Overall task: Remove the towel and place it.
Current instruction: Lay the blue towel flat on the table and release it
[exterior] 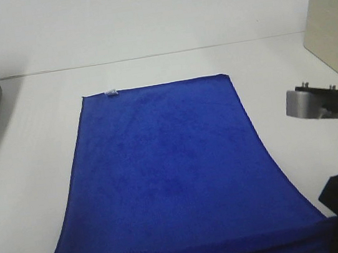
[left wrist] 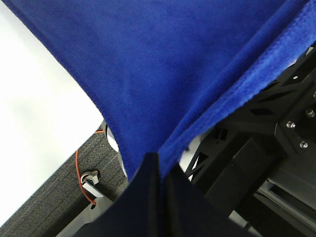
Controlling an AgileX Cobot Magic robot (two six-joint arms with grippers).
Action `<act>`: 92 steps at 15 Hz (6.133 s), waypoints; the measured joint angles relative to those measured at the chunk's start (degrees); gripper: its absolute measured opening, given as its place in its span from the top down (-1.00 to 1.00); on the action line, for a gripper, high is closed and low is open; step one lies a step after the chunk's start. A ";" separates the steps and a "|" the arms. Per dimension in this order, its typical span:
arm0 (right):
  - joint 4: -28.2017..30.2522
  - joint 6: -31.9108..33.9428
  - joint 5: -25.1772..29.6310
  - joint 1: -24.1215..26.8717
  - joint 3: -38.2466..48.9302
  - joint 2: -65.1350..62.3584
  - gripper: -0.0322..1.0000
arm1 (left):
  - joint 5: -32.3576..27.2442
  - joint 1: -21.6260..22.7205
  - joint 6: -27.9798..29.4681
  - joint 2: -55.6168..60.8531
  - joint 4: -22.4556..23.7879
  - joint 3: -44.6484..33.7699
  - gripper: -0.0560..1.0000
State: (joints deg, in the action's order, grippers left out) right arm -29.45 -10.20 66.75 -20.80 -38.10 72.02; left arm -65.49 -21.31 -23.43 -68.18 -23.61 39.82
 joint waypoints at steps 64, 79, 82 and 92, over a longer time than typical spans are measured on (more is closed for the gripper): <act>-1.43 -10.08 -2.18 0.63 -3.55 34.49 -0.31 | -1.43 -7.68 -8.94 -42.74 -6.76 13.58 -0.30; 16.79 1.49 0.52 5.21 -49.68 35.52 -0.53 | 1.60 8.88 4.81 -42.28 5.33 46.93 -0.31; 9.11 -1.60 2.18 14.55 -62.05 42.80 -0.53 | 4.64 13.87 5.16 -45.15 5.10 50.42 -0.31; 8.48 -3.90 2.86 15.47 -93.11 74.14 -0.53 | 10.37 16.50 6.30 -63.31 3.04 64.86 -0.31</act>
State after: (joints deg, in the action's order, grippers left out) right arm -20.97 -14.09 69.61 -5.33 -131.21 146.16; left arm -55.12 -4.81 -17.13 -131.49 -20.57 104.68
